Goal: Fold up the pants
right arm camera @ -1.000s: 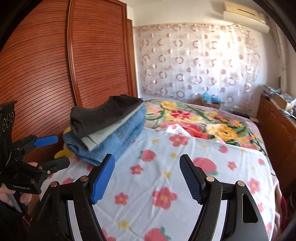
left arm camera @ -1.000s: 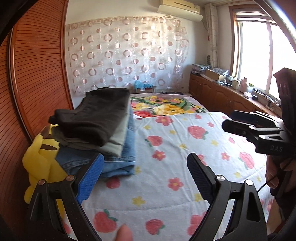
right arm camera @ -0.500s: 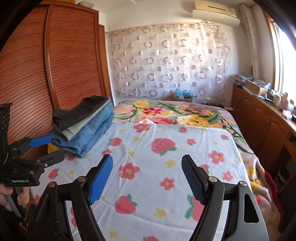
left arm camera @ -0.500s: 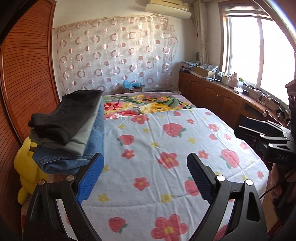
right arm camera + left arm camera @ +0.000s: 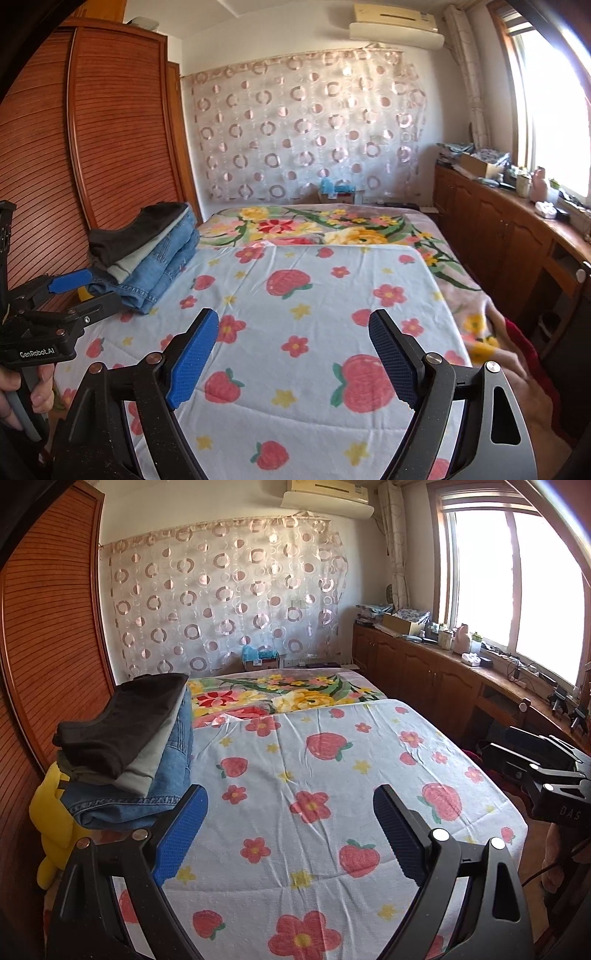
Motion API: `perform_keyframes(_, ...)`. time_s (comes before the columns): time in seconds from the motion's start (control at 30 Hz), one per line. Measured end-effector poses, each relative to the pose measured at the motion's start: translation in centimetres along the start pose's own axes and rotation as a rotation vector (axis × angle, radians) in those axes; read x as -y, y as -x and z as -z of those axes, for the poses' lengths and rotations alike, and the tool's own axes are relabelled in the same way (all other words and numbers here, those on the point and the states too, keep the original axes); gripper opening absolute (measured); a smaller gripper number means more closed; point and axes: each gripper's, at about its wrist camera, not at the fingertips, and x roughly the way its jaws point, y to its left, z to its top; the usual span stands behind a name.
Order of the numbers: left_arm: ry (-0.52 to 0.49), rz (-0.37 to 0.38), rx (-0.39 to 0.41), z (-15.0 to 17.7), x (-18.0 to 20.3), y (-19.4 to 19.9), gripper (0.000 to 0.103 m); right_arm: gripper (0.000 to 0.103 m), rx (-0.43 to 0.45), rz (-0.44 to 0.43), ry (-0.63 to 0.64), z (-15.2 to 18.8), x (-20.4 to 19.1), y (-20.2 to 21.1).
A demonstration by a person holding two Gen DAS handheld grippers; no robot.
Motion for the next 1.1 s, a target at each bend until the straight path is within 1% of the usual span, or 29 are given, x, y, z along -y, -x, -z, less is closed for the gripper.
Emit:
perform_keyframes(0.27, 0.008, 0.019, 0.044, -1.0, -0.1, 2.3, 0.092, 0.085, 0.042, 0.02, -0.01, 0.3, -0.7, 1.9)
perform_keyframes(0.37, 0.007, 0.017, 0.06, -1.4, -0.2, 3.0, 0.092, 0.088, 0.059, 0.022, -0.003, 0.4, -1.3, 2.5)
perform_keyframes(0.5, 0.014, 0.012, 0.078, -1.8, -0.6, 4.0, 0.092, 0.089, 0.076, 0.015, 0.002, 0.5, -1.9, 3.2)
perform_keyframes(0.67, 0.023, -0.001, 0.099, -2.2, -1.1, 4.9, 0.092, 0.09, 0.095, 0.012, 0.007, 0.7, -1.5, 3.4)
perform_keyframes(1.1, 0.031, -0.02, 0.124, -2.3, -1.5, 5.6, 0.092, 0.09, 0.125, 0.018, 0.018, 1.2, -1.6, 3.6)
